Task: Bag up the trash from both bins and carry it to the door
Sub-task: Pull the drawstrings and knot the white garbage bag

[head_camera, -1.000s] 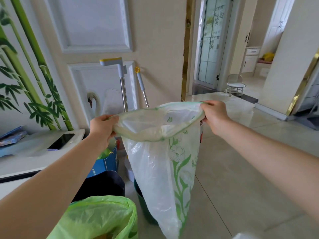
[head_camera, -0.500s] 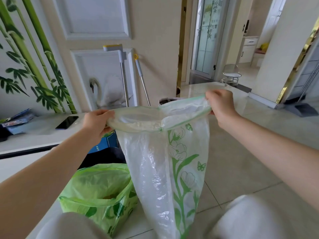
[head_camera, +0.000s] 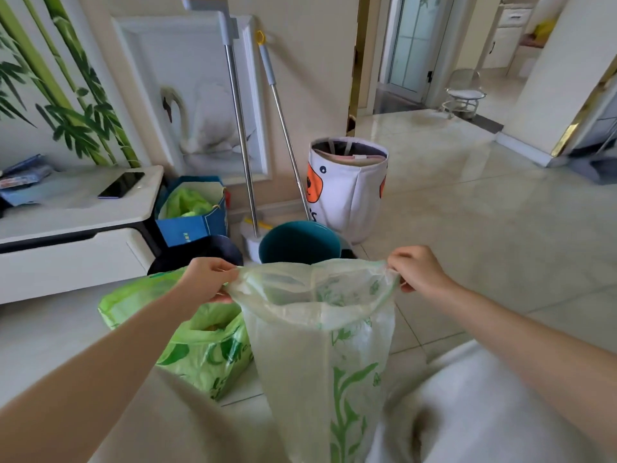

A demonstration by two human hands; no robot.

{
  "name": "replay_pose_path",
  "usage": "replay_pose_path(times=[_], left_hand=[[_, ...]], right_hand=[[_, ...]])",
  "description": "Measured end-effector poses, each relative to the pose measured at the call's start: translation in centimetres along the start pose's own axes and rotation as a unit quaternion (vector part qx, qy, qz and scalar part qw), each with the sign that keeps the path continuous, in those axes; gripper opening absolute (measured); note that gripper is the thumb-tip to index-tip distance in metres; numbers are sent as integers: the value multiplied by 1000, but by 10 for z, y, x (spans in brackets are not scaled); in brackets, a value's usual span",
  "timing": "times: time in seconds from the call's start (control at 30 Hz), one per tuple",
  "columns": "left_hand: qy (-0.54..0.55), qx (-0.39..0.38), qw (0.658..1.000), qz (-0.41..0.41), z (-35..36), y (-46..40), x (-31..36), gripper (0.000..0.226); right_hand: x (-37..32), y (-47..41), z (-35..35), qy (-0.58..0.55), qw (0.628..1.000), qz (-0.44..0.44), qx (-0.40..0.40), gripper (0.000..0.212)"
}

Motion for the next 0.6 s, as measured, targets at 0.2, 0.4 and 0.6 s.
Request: replay_pose_path(times=[0.2,0.4,0.6], left_hand=[[-45,-13,999,-26,11,-24,-38,6],[-187,-30,980,-57,17,-38,-80,14],[-288,-46,953,-85,17,-40,-86,30]], right_hand=[[18,-12,41,111,987,1,-117,18],[44,-20,72,176,965,21,-192,20],[51,-29,80,291,933,7,-212,37]])
Point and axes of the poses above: each hand's wrist, its own y-axis away from the middle knuckle, its own z-axis out of the palm, x = y × z, the point moved 5 cm from there along -y, towards the middle knuckle, and after that the axes turned 8 degrees about y, right-handed, at the moved point
